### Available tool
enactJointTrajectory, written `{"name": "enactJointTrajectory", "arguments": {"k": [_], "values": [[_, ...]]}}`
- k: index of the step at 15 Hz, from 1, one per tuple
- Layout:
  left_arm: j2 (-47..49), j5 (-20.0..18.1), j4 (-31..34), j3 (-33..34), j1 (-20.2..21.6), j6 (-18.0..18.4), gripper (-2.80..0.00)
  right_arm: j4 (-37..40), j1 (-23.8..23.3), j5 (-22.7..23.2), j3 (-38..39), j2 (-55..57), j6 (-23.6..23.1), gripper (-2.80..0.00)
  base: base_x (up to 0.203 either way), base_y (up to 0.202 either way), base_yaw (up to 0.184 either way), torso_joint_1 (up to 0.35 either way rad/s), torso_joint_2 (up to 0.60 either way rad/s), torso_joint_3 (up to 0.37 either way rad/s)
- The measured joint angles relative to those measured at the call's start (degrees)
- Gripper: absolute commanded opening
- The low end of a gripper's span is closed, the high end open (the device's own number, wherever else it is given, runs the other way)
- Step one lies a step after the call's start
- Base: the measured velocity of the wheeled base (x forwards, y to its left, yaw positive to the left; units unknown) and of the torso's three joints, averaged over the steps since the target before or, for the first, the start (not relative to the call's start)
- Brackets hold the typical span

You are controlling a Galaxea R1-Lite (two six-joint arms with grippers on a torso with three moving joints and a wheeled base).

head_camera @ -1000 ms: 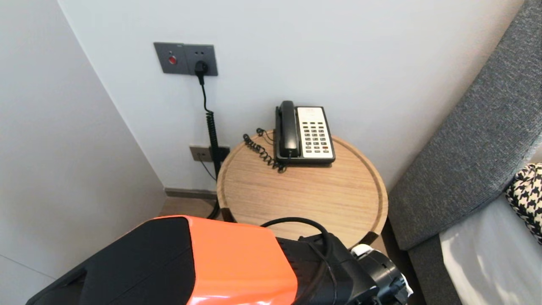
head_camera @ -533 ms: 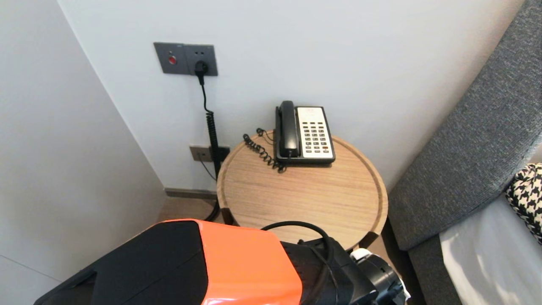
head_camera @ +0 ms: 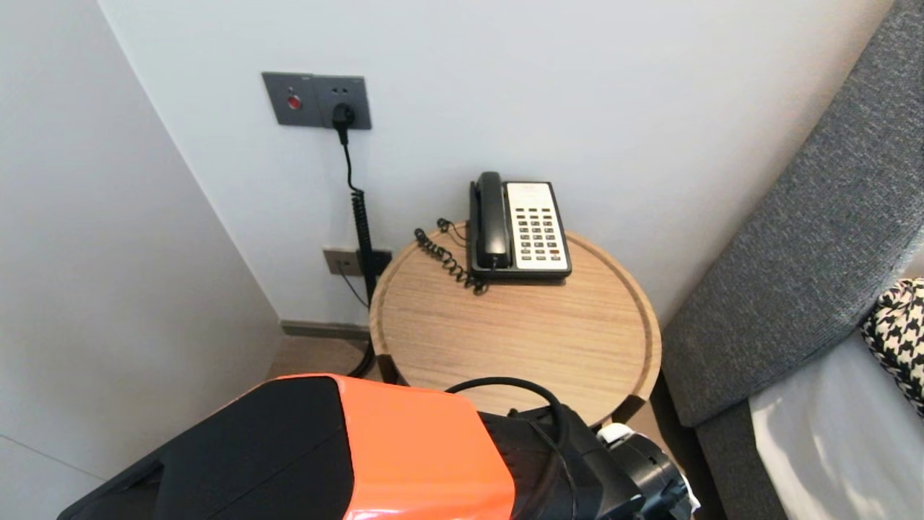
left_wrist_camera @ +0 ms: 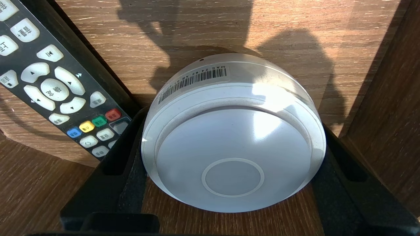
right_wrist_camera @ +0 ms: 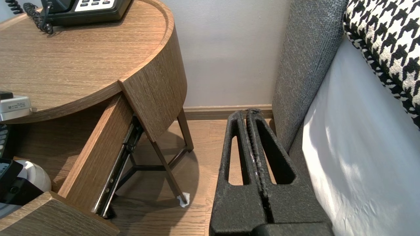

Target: Take the remote control out of the drawer one by one and place them on the table

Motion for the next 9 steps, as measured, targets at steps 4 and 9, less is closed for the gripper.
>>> {"name": "enactJointTrajectory", "arguments": {"k": [4,9], "values": [[-0.02,0.01,0.36,0.0,0.09,0.0,-2.8,-0.01,0.02,0.0,0.0,0.0,0.0,-2.8,0.0,0.0,0.0,0.0,0.0,0.0],[-1.94,0.01,2.35,-1.62,0.17,0.22,-2.8,-0.01,0.0,0.01,0.0,0.0,-0.01,-2.8,0.0,0.0,0.0,0.0,0.0,0.0]]}}
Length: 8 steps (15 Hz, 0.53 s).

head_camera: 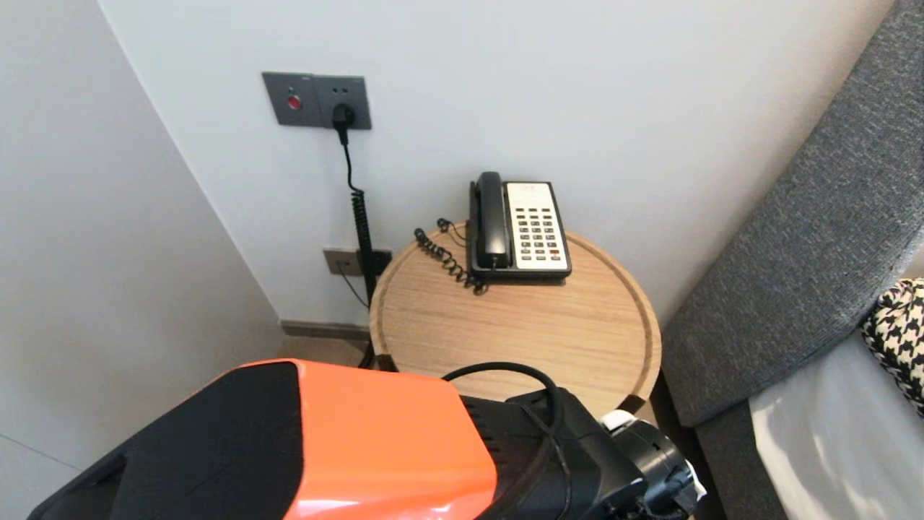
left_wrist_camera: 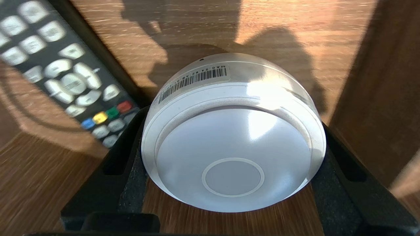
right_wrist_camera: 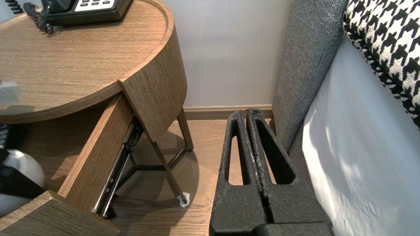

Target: Take the remote control out of the drawer one by one and place them on the table

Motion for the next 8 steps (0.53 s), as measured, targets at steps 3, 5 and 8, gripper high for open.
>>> {"name": "enactJointTrajectory", "arguments": {"k": [3,5,8], "values": [[-2.19,0.01,1.58,-0.47,0.0,0.01,-2.8,0.0,0.02,0.01,0.0,0.0,0.01,-2.8,0.0,0.0,0.0,0.0,0.0,0.0],[-3.65,-0.01,2.82,-0.69,-0.03,0.19,-2.8,0.0,0.0,0.01,0.0,0.0,0.01,-2.8,0.0,0.0,0.0,0.0,0.0,0.0],[-6.09,-0.09,3.76,-0.74,-0.5,0.31,-2.8,0.0,0.0,-0.01,0.0,0.0,0.01,-2.8,0.0,0.0,0.0,0.0,0.0,0.0]]}}
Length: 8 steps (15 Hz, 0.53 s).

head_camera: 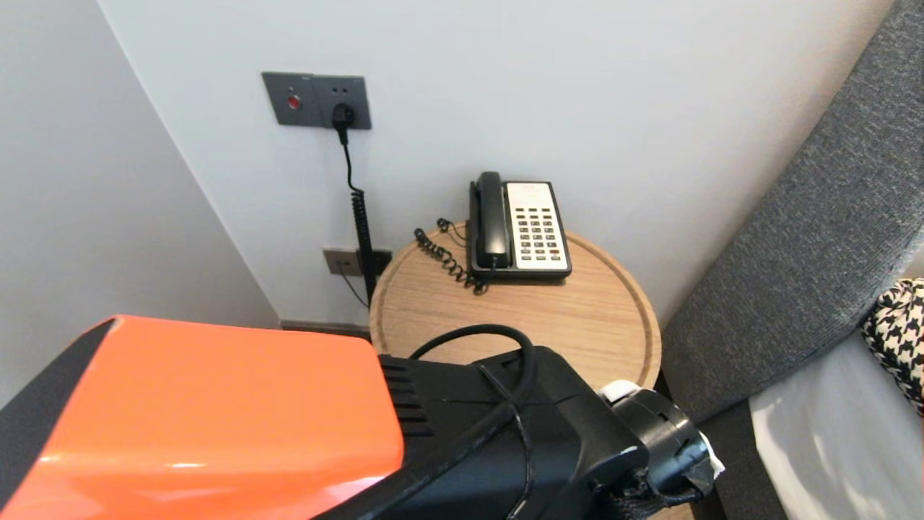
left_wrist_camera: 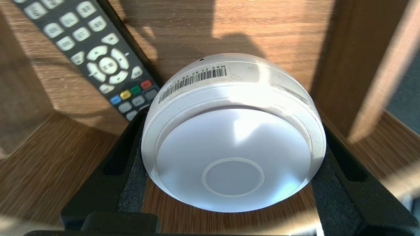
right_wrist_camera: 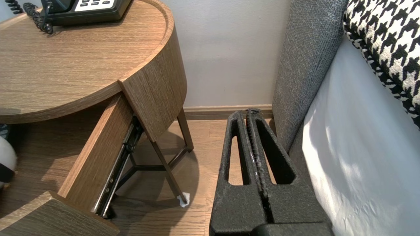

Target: Take the remote control out of the drawer one by one and place them on the table

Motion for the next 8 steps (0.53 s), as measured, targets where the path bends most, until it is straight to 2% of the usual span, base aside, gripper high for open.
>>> {"name": "enactJointTrajectory", "arguments": {"k": [8], "values": [[-5.49,0.1,3.58,-0.59,-0.91,0.08,-2.8,0.0,0.02,0.0,0.0,0.0,0.0,-2.8,0.0,0.0,0.0,0.0,0.0,0.0]]}}
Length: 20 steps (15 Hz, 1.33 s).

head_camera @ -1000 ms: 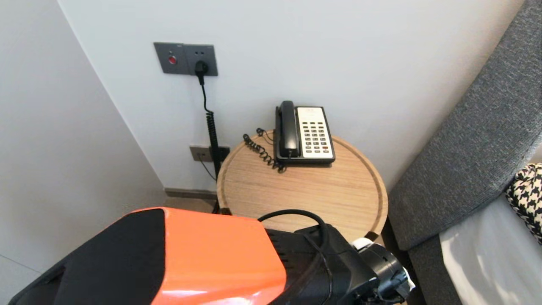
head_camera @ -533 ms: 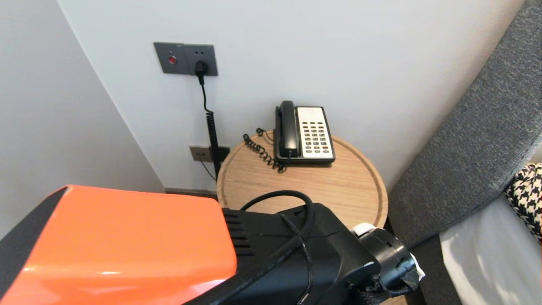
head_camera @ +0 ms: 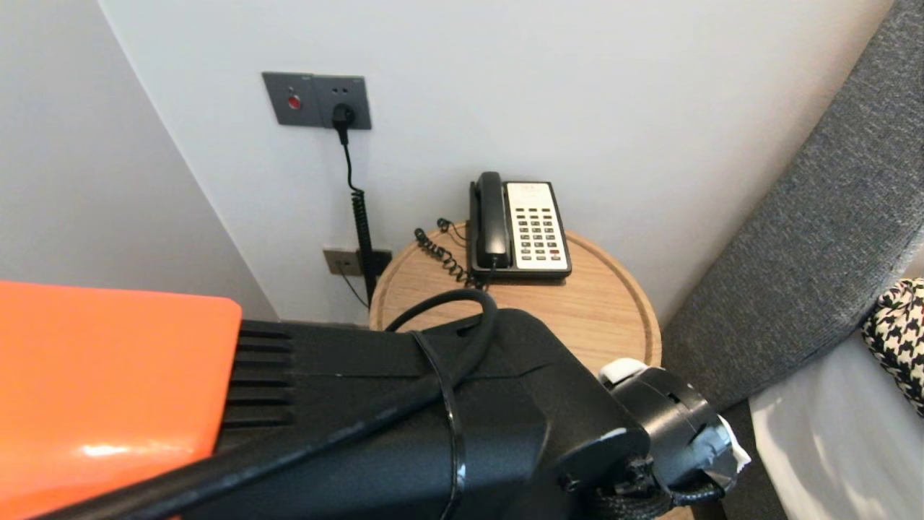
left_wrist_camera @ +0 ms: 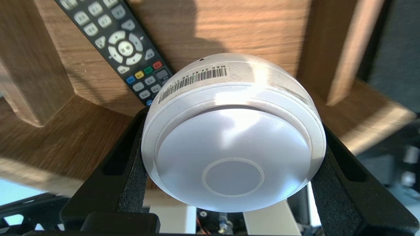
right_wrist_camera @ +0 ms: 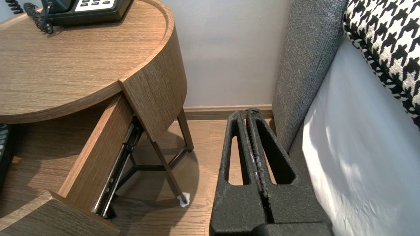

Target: Take the remote control out of the drawer one by one and place them on the table

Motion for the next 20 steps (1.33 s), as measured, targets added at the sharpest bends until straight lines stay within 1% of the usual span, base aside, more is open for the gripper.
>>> {"name": "enactJointTrajectory", "arguments": {"k": [2,4,5,6,7,12,15,18,20], "values": [[-1.07,-0.02,1.85,-2.54,1.89,0.98,-2.8,0.0,-0.02,0.0,0.0,0.0,0.0,-2.8,0.0,0.0,0.0,0.0,0.0,0.0],[-1.73,0.03,4.55,-6.12,5.08,2.45,-2.8,0.0,-0.02,0.0,0.0,0.0,0.0,-2.8,0.0,0.0,0.0,0.0,0.0,0.0],[-1.94,0.08,5.14,-7.7,7.19,3.84,-2.8,0.0,-0.02,0.01,0.0,0.0,0.0,-2.8,0.0,0.0,0.0,0.0,0.0,0.0],[-2.15,0.09,4.78,-8.58,9.43,5.82,-2.8,0.0,-0.02,0.02,0.0,0.0,0.0,-2.8,0.0,0.0,0.0,0.0,0.0,0.0],[-2.26,0.19,4.24,-9.1,11.29,7.07,-2.8,0.0,-0.02,0.01,0.0,0.0,0.0,-2.8,0.0,0.0,0.0,0.0,0.0,0.0],[-1.89,0.34,1.66,-9.58,17.25,8.71,-2.8,0.0,-0.02,0.0,0.0,0.0,0.0,-2.8,0.0,0.0,0.0,0.0,0.0,0.0],[-1.9,0.36,1.61,-9.59,21.38,11.93,-2.8,0.0,0.0,0.01,0.0,0.0,0.0,-2.8,0.0,0.0,0.0,0.0,0.0,0.0],[-1.89,0.42,2.02,-9.59,23.92,13.68,-2.8,0.0,0.0,0.02,0.0,0.0,0.0,-2.8,0.0,0.0,0.0,0.0,0.0,0.0],[-1.82,0.45,2.27,-9.59,24.85,14.61,-2.8,0.0,0.0,0.01,0.0,0.0,0.0,-2.8,0.0,0.0,0.0,0.0,0.0,0.0]]}}
